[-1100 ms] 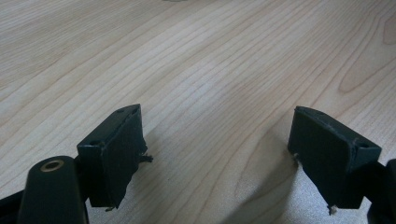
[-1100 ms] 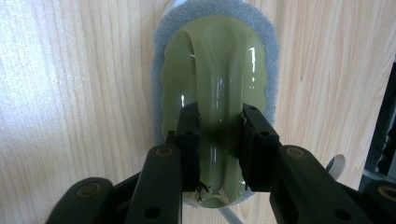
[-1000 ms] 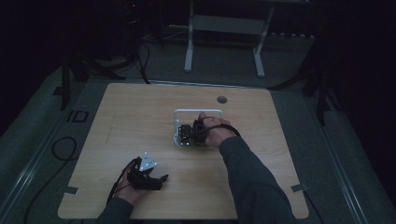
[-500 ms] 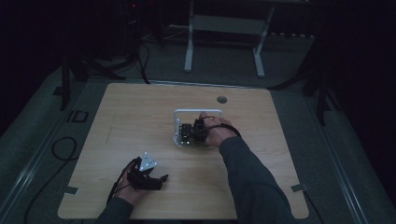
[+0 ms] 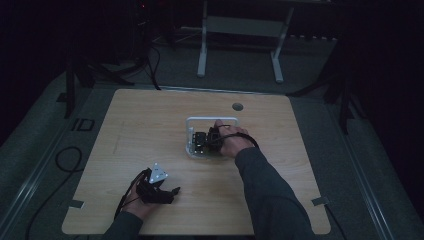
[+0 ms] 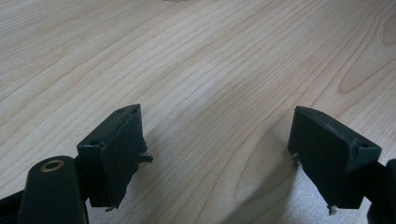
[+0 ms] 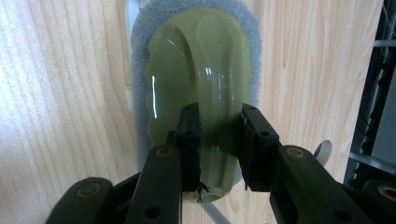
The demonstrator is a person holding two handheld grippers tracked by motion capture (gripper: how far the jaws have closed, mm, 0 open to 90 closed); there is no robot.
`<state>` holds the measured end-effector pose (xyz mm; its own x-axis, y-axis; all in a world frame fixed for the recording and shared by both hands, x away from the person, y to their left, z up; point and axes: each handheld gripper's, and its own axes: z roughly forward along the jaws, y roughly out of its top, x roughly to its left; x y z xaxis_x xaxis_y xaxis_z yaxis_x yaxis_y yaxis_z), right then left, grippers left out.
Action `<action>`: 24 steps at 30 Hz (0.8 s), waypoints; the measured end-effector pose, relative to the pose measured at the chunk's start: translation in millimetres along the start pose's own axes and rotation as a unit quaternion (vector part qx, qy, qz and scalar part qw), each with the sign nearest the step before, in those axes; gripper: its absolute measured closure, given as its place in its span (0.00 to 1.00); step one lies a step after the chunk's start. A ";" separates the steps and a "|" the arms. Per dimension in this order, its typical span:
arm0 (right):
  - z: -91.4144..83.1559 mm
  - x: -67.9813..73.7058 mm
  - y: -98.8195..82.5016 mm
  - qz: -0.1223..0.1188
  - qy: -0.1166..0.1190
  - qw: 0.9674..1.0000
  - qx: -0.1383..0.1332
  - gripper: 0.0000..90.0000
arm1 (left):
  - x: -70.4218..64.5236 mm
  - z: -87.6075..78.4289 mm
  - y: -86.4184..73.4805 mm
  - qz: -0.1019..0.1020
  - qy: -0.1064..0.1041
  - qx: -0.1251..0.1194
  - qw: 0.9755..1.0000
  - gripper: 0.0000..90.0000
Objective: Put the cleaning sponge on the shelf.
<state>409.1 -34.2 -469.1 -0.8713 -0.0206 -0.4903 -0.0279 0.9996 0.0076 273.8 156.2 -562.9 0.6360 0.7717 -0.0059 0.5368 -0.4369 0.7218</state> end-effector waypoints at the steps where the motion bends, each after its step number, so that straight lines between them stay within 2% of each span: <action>1: 0.3 0.0 -0.2 0.001 -0.002 1.000 0.000 0.80 | 0.0 0.0 0.0 0.000 0.000 0.000 1.000 0.21; 7: 1.0 -0.6 -0.9 0.007 -0.008 1.000 -0.002 0.79 | 0.0 0.0 0.0 0.000 0.000 0.000 1.000 0.21; 11: -0.6 -1.8 -1.7 0.012 -0.010 1.000 -0.004 0.73 | 0.0 0.0 0.0 0.000 0.000 0.000 1.000 0.21; 18: -5.6 -1.7 -3.3 0.019 -0.014 1.000 -0.018 0.67 | 0.0 0.0 0.0 0.000 0.000 0.000 1.000 0.21; 24: -12.2 0.6 -3.2 0.023 -0.018 0.999 -0.034 0.66 | 0.0 -0.1 0.0 0.000 0.000 0.001 1.000 0.21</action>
<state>402.6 -37.7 -458.8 -0.8539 0.0267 -0.5197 -0.0229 0.9958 0.0887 273.8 156.2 -562.8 0.6363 0.7714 -0.0067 0.5377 -0.4373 0.7209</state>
